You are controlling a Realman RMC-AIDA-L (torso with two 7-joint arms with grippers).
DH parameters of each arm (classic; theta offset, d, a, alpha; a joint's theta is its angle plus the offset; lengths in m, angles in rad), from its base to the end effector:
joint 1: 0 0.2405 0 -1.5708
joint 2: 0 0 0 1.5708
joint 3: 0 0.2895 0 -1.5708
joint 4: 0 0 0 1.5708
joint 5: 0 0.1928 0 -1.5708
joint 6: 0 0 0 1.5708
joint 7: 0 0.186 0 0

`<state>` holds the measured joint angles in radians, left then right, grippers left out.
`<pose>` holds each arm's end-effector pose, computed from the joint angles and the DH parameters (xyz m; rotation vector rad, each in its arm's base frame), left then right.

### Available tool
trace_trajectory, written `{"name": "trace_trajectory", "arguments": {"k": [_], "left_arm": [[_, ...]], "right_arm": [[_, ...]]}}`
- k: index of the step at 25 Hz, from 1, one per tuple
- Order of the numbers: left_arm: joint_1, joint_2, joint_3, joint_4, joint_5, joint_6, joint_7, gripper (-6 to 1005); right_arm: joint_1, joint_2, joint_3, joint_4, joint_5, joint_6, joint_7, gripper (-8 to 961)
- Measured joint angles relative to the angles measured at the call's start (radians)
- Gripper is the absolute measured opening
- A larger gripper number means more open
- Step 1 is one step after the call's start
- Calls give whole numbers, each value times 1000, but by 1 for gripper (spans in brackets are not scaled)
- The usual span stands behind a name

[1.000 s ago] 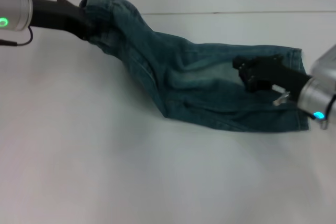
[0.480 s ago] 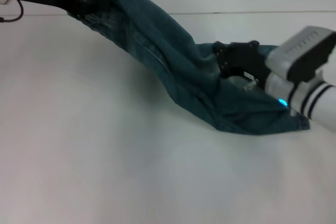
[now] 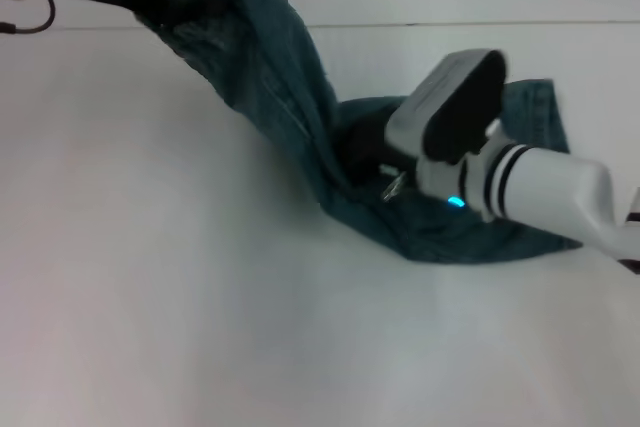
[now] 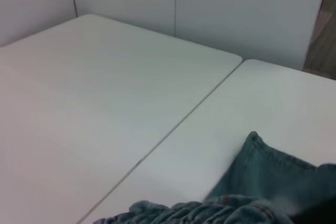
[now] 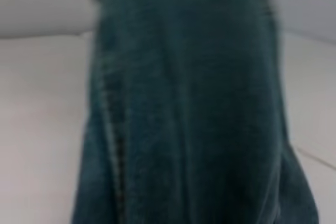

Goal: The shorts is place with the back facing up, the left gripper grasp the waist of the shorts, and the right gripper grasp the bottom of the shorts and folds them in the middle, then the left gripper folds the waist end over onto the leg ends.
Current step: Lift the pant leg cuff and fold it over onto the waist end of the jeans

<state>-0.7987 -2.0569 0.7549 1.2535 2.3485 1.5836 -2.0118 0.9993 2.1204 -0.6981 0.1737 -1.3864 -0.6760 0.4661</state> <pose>-0.1574 0.4377 0.0296 -2.6383 -0.5025 -0.2089 0.2064 0.4385 -0.1736 -2.4344 0.4071 0.3355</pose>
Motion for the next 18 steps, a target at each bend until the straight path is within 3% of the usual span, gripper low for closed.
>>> {"name": "trace_trajectory", "arguments": {"k": [5, 12, 15, 18], "left_arm": [[-16, -12, 2, 25, 0, 13, -3, 115], [-30, -34, 30, 30, -1, 27, 3, 123], [-26, -44, 48, 30, -1, 22, 6, 126], [-23, -56, 55, 29, 0, 20, 9, 129]], "right_arm": [[32, 1, 47, 42, -77, -7, 0, 11], [40, 0, 225, 66, -308, 2, 0, 10], [5, -11, 274, 66, -338, -14, 0, 10], [-87, -28, 288, -1, -339, -114, 41, 11]]}}
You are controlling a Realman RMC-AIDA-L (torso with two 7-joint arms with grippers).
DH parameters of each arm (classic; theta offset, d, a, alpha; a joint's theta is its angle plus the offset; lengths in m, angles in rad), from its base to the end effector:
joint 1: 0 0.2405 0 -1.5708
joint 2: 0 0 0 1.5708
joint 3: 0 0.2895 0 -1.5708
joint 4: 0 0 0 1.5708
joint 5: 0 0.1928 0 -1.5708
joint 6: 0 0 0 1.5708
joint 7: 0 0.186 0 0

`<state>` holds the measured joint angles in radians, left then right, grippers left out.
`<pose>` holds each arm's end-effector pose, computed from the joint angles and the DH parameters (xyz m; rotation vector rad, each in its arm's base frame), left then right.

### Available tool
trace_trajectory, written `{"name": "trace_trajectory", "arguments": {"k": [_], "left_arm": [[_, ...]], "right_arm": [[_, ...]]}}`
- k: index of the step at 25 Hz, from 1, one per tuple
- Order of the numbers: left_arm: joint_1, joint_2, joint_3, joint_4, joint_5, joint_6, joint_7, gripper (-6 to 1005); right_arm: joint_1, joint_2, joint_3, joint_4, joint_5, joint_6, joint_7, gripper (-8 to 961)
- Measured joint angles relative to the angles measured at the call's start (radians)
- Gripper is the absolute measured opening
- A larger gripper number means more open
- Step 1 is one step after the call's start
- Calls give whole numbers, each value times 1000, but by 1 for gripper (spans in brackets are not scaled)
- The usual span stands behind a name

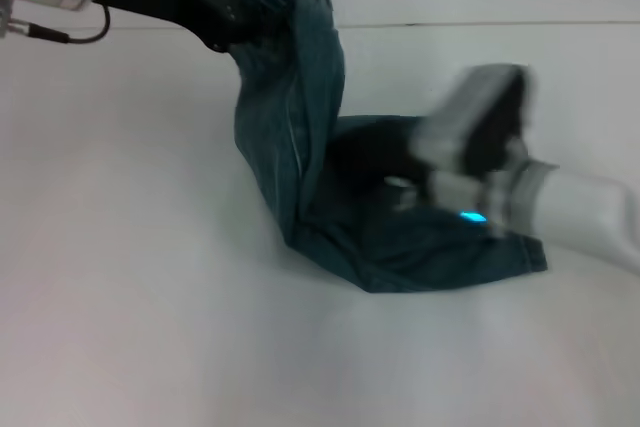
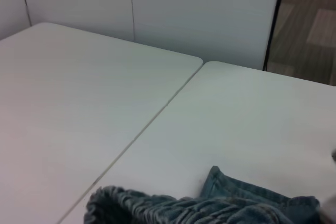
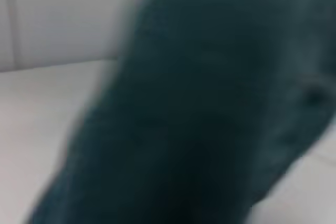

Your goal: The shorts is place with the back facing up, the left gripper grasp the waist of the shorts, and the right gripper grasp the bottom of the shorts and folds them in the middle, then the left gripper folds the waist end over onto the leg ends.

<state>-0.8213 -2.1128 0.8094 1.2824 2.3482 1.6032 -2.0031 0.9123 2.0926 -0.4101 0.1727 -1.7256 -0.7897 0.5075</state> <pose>-0.1315 0.4263 0.0010 -2.7282 -0.4146 -0.2074 0.2131 0.4217 -0.1663 -2.4556 0.4332 0.4677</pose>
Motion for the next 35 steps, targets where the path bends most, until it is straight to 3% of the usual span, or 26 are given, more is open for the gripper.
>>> {"name": "trace_trajectory", "arguments": {"k": [6, 7, 8, 10, 13, 19, 24, 26, 30, 35], "left_arm": [[-1, -28, 44, -3, 1, -1, -8, 136], [-5, -38, 60, -2, 5, -7, -10, 137], [-7, -42, 69, -2, 6, -12, -14, 138], [-11, -49, 116, -6, 2, -48, -42, 140], [-15, -53, 250, -24, -15, -149, -110, 144], [-31, -56, 540, -51, -18, -352, -203, 150], [-34, -57, 660, -65, 16, -475, -227, 156], [-33, -57, 671, -73, 26, -495, -229, 158], [15, -57, 654, -64, 0, -529, -205, 414], [175, -59, 537, -68, -232, -510, 3, 626]], "right_arm": [[-286, -4, -68, -356, -1, -325, 303, 11], [-388, -6, -66, -460, 3, -438, 380, 11], [-388, -6, -66, -460, 3, -438, 380, 10], [-469, -7, -60, -550, 6, -521, 441, 10], [-570, -9, -51, -651, 8, -598, 519, 11], [-643, -13, -28, -691, 7, -669, 549, 13], [-658, -18, -29, -694, 1, -711, 549, 15], [-662, -21, -29, -697, 0, -727, 550, 16], [-668, -30, -32, -701, 0, -758, 551, 17], [-668, -36, -39, -705, -22, -811, 547, 19]]}}
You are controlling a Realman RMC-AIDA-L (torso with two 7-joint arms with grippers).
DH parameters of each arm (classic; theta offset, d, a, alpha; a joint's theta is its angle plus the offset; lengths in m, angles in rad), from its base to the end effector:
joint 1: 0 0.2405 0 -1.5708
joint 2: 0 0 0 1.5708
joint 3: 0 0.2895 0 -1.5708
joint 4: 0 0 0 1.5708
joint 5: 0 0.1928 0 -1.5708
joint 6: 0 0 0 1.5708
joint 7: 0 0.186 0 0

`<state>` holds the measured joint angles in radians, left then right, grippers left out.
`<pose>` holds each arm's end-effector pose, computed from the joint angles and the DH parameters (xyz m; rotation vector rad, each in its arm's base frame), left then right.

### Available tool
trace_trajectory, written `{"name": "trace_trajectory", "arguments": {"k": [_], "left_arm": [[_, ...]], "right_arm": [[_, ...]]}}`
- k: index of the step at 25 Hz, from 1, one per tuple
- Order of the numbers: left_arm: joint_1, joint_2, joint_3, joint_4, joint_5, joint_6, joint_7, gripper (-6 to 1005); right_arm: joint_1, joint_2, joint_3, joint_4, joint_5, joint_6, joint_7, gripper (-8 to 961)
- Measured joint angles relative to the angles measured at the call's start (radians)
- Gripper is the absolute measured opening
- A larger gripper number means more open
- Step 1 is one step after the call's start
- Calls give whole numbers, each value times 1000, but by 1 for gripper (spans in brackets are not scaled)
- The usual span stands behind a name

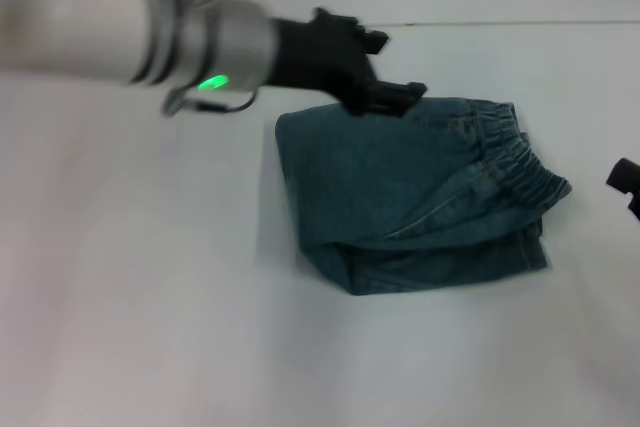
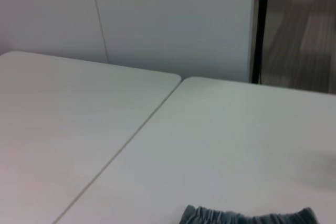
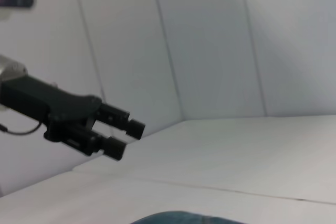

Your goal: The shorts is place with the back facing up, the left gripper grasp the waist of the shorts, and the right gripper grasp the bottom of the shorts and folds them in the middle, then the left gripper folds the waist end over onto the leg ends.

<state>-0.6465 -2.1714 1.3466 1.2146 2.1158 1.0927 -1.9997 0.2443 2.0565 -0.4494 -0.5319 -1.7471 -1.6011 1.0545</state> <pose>-0.1139 0.4075 -0.0945 -2.7072 -0.3034 -0.3191 0.3454 0.2859 0.0052 -2.1930 0.6432 0.8844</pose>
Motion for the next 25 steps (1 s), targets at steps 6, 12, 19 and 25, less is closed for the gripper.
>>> {"name": "trace_trajectory", "arguments": {"k": [6, 12, 19, 25], "left_arm": [[213, 3, -226, -254, -401, 182, 501, 835], [311, 11, -549, -602, -484, 461, 925, 905], [449, 5, -748, -762, -484, 537, 1132, 940], [516, 1, -832, -838, -485, 554, 1256, 940]], "right_arm": [[17, 24, -2, 9, -105, -24, -17, 64], [20, 32, -9, 85, -157, -86, -124, 203], [18, 33, 3, 219, -152, -62, -339, 371], [24, 33, 10, 286, -150, -19, -447, 573]]}}
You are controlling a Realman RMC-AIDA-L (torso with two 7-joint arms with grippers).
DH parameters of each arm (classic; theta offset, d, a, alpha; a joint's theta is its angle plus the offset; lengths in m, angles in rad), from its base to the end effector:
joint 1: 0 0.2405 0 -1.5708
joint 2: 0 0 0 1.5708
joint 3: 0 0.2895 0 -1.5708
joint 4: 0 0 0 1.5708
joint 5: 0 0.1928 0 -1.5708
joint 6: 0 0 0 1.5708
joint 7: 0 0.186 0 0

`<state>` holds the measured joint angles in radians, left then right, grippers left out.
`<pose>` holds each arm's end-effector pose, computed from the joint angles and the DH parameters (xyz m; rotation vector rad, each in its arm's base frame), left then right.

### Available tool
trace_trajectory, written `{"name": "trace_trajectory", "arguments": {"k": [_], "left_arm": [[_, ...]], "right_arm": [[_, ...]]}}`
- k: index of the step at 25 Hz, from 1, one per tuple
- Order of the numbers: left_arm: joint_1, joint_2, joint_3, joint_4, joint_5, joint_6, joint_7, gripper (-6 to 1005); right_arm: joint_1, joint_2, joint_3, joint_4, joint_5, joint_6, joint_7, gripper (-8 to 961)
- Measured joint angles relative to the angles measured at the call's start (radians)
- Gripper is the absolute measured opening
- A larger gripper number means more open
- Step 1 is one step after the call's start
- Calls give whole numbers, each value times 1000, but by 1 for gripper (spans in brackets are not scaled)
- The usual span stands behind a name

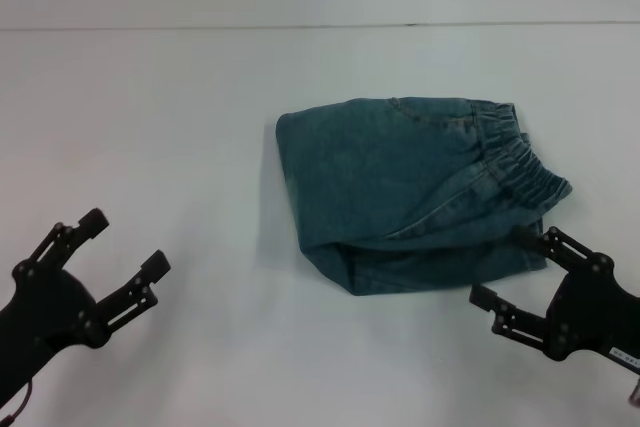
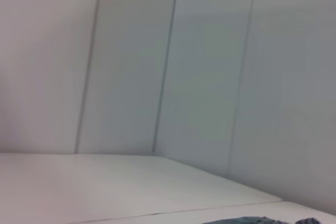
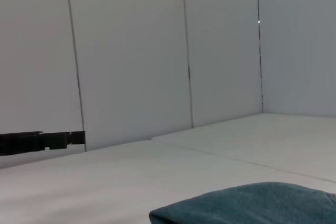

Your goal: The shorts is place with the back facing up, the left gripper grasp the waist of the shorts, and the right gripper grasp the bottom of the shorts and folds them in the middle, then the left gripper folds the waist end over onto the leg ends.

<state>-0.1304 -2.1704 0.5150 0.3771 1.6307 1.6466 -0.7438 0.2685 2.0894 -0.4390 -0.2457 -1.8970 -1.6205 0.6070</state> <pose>-0.3278 0.2331 -0.0544 -2.1004 -0.5786 -0.9856 0.3215 0.2479 -0.0737 -2.3682 0.4087 0.8826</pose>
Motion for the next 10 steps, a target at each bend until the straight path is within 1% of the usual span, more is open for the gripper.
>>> {"name": "trace_trajectory", "arguments": {"k": [1, 6, 9, 10], "left_arm": [[5, -1, -7, -5, 0, 1, 10, 940], [21, -2, -41, -29, 14, 4, 57, 940], [25, 1, -52, -26, 39, -1, 57, 940], [25, 3, -54, -24, 49, -3, 55, 940]], "right_arm": [[2, 0, 3, 10, 0, 2, -18, 609], [12, 0, 10, 26, 0, 7, -52, 850], [18, 0, 5, 27, -3, 15, -46, 962], [19, 0, 2, 27, -4, 16, -46, 962]]}}
